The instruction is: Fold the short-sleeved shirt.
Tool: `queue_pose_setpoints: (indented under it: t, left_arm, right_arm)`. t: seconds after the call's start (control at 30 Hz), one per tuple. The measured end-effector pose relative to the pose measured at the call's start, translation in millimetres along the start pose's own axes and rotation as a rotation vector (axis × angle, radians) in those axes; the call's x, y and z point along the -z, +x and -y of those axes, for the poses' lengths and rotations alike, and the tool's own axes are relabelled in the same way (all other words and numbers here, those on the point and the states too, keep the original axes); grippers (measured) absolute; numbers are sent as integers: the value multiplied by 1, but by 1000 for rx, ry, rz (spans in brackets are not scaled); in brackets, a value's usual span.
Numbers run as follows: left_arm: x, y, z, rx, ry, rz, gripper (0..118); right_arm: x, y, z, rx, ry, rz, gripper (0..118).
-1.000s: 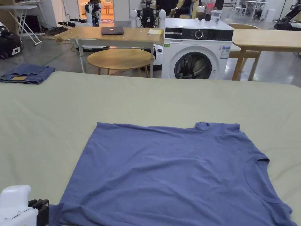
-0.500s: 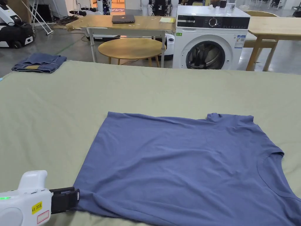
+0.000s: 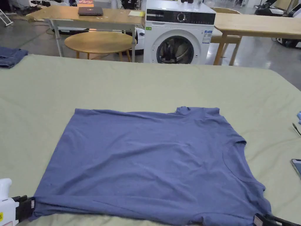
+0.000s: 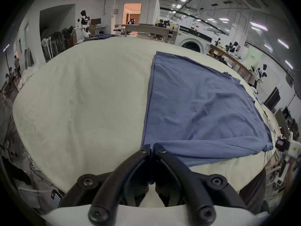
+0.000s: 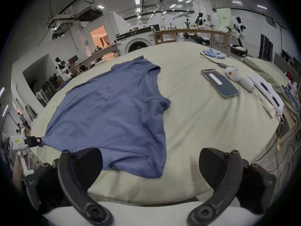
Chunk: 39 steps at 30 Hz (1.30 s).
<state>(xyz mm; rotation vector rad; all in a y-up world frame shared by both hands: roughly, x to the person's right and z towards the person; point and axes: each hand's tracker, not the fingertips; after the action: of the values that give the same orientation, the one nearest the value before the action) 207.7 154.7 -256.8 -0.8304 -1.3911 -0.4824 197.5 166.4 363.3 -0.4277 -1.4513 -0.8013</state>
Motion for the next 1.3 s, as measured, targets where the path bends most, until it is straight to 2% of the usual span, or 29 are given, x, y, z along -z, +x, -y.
queue_pose_setpoints:
  t: [0.13,0.17,0.2,0.23,0.27,0.3,0.33,0.4,0.7,1.0,1.3]
  left_arm:
    - [-4,6,2,12,4,-9,0]
    - [-4,6,2,12,5,-10,0]
    - [-4,5,2,9,5,-11,0]
    - [-4,5,2,7,6,-11,0]
    - [-4,6,3,6,6,-11,0]
    - [-4,5,3,5,6,-11,0]
    - [-3,3,3,3,5,-12,0]
    - [-3,4,3,0,3,-14,0]
    - [-12,5,0,4,22,-21,0]
    - [-20,7,-33,26,82,-11,0]
    - [14,15,-110,30,115,3,0]
  right_arm:
    - [16,2,3,-14,-69,31,117]
    - [20,4,5,-12,-95,29,113]
    - [22,6,7,-4,-100,29,102]
    - [23,8,8,7,-113,20,76]
    - [22,6,9,-2,-119,41,63]
    - [19,7,10,-44,-108,69,58]
    - [16,7,8,-49,-110,42,46]
    - [9,9,5,-14,-98,-8,1]
    - [1,-6,-7,-117,-43,38,1]
    - [-7,-13,-51,-90,43,13,1]
    - [44,-14,-122,-88,69,15,1]
